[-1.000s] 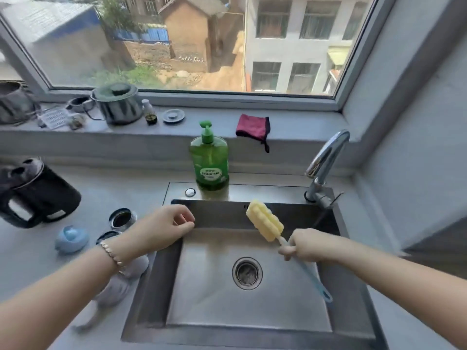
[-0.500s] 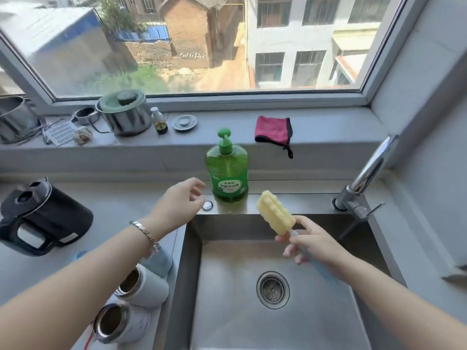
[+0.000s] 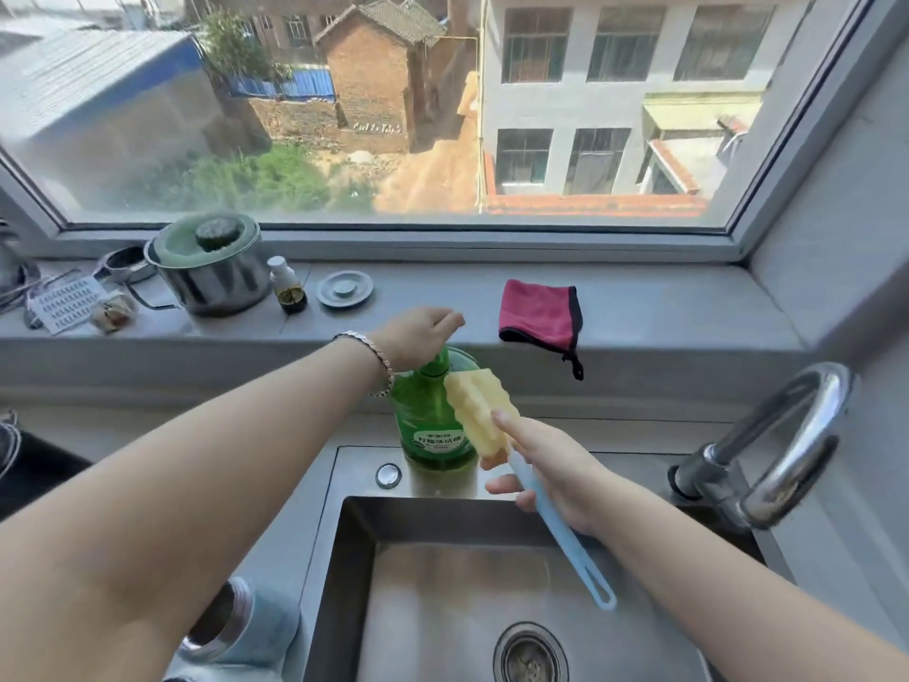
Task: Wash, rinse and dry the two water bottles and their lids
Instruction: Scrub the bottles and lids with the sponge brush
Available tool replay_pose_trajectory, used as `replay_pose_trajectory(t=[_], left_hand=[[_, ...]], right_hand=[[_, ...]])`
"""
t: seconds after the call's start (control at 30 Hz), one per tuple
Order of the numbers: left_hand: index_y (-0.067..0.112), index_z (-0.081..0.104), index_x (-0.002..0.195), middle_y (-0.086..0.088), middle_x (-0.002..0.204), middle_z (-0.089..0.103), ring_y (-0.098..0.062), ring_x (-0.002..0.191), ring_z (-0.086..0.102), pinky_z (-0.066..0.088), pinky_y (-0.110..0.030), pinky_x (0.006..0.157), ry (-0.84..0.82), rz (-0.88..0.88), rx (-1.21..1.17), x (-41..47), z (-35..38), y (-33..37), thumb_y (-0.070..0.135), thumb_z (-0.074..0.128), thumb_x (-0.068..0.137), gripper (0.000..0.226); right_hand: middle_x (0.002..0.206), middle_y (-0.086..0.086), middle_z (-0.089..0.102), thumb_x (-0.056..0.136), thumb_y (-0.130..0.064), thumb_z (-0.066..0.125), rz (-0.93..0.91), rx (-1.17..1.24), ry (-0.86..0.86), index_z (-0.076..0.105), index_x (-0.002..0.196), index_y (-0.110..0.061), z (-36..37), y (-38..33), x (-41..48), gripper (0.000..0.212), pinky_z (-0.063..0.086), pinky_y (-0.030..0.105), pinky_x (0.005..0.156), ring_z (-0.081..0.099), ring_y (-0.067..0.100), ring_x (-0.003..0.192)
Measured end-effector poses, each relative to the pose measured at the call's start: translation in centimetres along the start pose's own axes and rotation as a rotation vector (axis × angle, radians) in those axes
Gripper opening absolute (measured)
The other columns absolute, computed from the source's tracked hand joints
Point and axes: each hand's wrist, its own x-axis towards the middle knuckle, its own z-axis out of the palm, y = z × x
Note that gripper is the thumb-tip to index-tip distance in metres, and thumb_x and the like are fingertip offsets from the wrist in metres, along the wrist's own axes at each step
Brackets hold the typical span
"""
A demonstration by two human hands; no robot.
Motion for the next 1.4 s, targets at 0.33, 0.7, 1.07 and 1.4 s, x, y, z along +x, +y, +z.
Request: replay_pose_trajectory(t=[0.33,0.7,1.07,1.4], left_hand=[[0.017,0.056,0.125,-0.005,0.125,0.058,-0.02,0.115,0.051,0.034,-0.022,0.087,0.055,0.106,-0.119,1.0,1.2,-2.0,0.028,0.03,0.102,0.037],[0.017,0.05,0.133,-0.005,0.137,0.05,-0.02,0.128,0.043,0.03,-0.024,0.101,0.026,0.065,-0.071,0.5,1.2,-1.8,0.029,0.029,0.102,0.039],[0.022,0.049,0.132,-0.001,0.138,0.048,-0.019,0.126,0.044,0.035,-0.04,0.105,0.092,0.045,-0.011,0.4,2.5,-2.1,0.031,0.025,0.102,0.039],[0.017,0.049,0.132,-0.001,0.138,0.047,-0.016,0.128,0.04,0.031,-0.028,0.104,0.157,0.093,-0.048,0.2,2.0,-1.7,0.024,0.027,0.102,0.037]], right_hand=[[0.084,0.004,0.068,0.094,-0.018,0.052,-0.057,0.058,-0.028,0.052,0.096,-0.013,1.5,-1.2,3.3,0.006,0.038,0.017,0.039,0.069,0.02,0.059],[0.096,0.023,0.063,0.092,0.002,0.05,-0.078,0.365,-0.036,0.055,0.11,0.005,2.2,-1.2,3.6,0.019,0.056,0.025,0.05,0.067,0.03,0.069],[0.092,0.025,0.061,0.094,-0.001,0.047,-0.052,0.462,-0.004,0.047,0.121,0.011,2.8,-1.4,4.7,0.029,0.054,0.027,0.046,0.065,0.031,0.069],[0.089,0.022,0.06,0.095,-0.004,0.043,0.016,0.432,0.001,0.046,0.116,0.005,3.2,-1.5,4.9,0.023,0.057,0.031,0.047,0.064,0.035,0.074]])
